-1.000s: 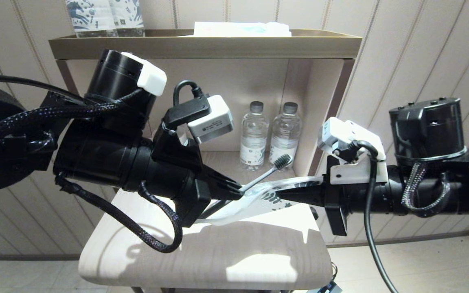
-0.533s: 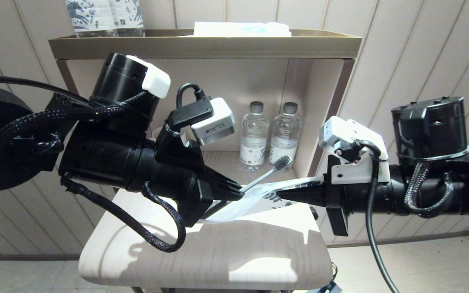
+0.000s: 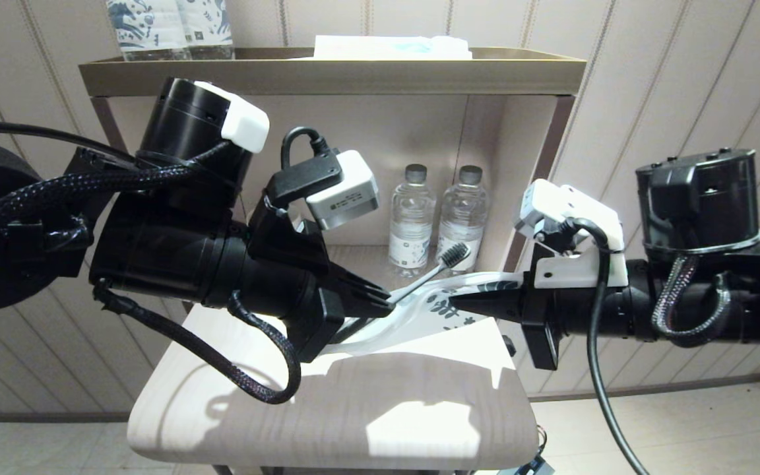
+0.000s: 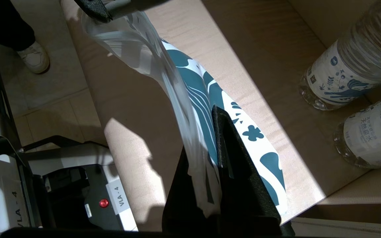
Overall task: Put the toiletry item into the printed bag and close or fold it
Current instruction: Place the toothbrush in the storage bag
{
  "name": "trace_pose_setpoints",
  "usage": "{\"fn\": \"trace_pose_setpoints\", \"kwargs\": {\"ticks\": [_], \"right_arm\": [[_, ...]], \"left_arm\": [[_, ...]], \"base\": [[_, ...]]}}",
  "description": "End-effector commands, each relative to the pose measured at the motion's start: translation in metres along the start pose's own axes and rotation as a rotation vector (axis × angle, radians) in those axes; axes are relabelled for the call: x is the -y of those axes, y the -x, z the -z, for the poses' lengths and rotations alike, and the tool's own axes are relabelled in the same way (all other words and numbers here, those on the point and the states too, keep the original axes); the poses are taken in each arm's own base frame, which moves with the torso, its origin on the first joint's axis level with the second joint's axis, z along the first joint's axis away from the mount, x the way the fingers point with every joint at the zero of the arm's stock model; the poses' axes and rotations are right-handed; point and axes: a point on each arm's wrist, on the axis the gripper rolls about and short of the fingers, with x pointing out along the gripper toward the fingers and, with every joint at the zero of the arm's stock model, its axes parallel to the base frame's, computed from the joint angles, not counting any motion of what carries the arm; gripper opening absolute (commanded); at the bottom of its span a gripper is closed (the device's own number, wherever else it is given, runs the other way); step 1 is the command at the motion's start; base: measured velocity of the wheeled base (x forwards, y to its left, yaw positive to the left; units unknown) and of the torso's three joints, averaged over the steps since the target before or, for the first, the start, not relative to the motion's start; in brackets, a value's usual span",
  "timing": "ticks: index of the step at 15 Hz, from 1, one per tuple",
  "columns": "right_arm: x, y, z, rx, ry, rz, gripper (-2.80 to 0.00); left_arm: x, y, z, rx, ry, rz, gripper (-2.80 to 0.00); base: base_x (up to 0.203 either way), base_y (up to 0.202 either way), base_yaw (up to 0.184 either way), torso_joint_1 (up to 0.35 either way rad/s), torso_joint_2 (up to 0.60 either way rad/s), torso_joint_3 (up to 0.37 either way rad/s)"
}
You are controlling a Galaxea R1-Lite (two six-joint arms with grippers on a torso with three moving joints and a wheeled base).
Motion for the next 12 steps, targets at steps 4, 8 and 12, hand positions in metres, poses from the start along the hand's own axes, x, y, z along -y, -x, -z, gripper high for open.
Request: {"fn": "trace_pose_setpoints", "kwargs": {"ticks": [4, 8, 12], "right_arm": [[-0.0065, -0.0023, -0.0048, 0.014, 0.015, -0.028, -2.80], [-0.0094, -0.0023, -0.0058, 0.016, 0.020, -0.037, -2.80], [-0.0091, -0.0027, -0.0087, 0.025, 0.024, -0.036, -2.80]], "left_arm": [[0.0035, -0.0034, 0.0042, -0.014, 0.001, 0.017, -2.80], [0.0017, -0.0068, 0.0052, -0.019, 0.004, 0.017, -2.80], [0.0024, -0.0071, 0.0057, -0.021, 0.004, 0.021, -2.80]], "base": [[0.000, 0.000, 0.000, 0.000, 0.00, 0.000], [0.000, 0.000, 0.000, 0.000, 0.00, 0.000], [0.000, 0.000, 0.000, 0.000, 0.00, 0.000]]}}
